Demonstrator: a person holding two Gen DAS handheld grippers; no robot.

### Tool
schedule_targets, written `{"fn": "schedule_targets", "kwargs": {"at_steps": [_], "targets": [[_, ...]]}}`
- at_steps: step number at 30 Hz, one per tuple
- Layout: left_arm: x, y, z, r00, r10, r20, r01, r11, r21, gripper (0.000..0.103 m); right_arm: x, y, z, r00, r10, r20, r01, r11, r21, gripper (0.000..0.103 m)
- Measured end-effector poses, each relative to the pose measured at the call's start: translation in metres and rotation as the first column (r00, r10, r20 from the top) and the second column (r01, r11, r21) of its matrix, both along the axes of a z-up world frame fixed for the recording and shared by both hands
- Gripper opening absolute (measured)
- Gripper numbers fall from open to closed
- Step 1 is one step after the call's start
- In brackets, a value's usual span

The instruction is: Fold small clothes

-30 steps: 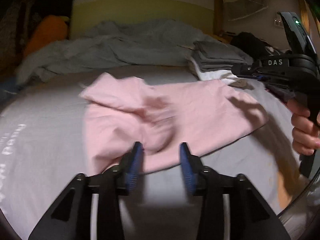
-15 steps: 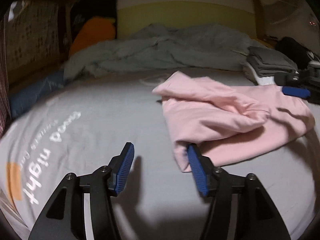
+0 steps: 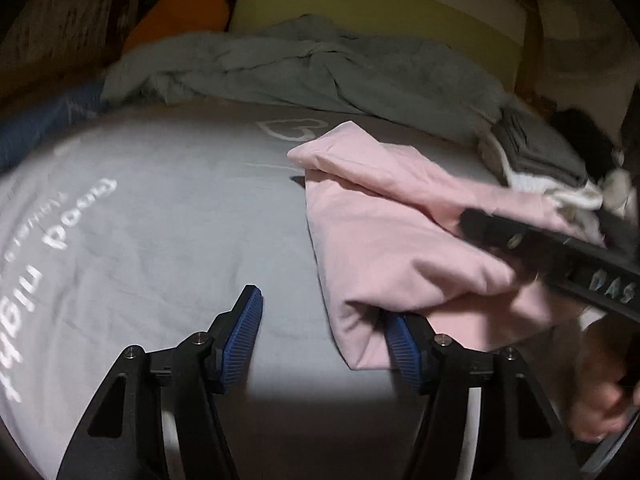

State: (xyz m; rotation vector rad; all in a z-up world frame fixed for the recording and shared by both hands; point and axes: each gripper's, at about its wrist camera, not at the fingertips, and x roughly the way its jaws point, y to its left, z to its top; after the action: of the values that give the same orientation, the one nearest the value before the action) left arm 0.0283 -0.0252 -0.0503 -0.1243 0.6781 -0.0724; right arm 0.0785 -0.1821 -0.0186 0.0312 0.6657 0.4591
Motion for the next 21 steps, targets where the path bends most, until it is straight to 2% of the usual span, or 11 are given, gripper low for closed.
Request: {"fn": "schedule_targets", "kwargs": {"at_steps": [2,4,6,7,8,10,12,18,21], "targets": [[-0.003,0.004,-0.003,1.000,-0.004,0.011,0.004,1.000,-0.008,0.054,0.012,0.005,-0.009,0.997,0.031,-0.070,-0.028,0.998,0.051,0.042],[-0.007,0.004,-0.004,1.000,0.003,0.016,-0.003,1.000,0.004,0.052,0.012,0.014,-0.011,0.995,0.056,-0.079,-0.053,0.998,0.030,0.039],[-0.012,0.001,-0.004,1.000,0.011,0.021,-0.012,1.000,0.018,0.051,0.011,0.015,-0.012,0.999,-0.010,-0.036,0.008,0.999,-0.052,0.022],[-0.012,0.000,-0.004,1.000,0.012,0.024,-0.012,1.000,0.027,0.051,0.013,0.009,-0.013,0.998,-0.053,-0.031,0.052,0.997,-0.053,0.009],[-0.010,0.000,-0.004,1.000,0.014,0.025,-0.015,0.999,0.037,0.051,0.014,0.002,-0.013,0.996,-0.082,-0.037,0.081,0.996,-0.030,0.005],[-0.012,-0.002,-0.004,1.000,0.012,0.028,-0.014,0.998,0.056,0.051,0.009,-0.022,-0.013,0.990,-0.134,-0.045,0.137,0.988,0.072,0.003],[-0.013,-0.002,-0.004,0.999,0.011,0.032,-0.013,0.998,0.062,0.051,0.002,-0.036,-0.014,0.987,-0.155,-0.052,0.159,0.981,0.108,0.002],[-0.017,-0.001,-0.005,0.999,0.003,0.038,-0.006,0.996,0.084,0.053,-0.011,-0.053,-0.014,0.974,-0.207,-0.088,0.213,0.974,0.074,0.002],[-0.023,0.003,-0.006,0.999,0.009,0.046,-0.014,0.994,0.106,0.053,-0.013,-0.052,-0.008,0.962,-0.270,-0.036,0.270,0.963,-0.008,0.002]]}}
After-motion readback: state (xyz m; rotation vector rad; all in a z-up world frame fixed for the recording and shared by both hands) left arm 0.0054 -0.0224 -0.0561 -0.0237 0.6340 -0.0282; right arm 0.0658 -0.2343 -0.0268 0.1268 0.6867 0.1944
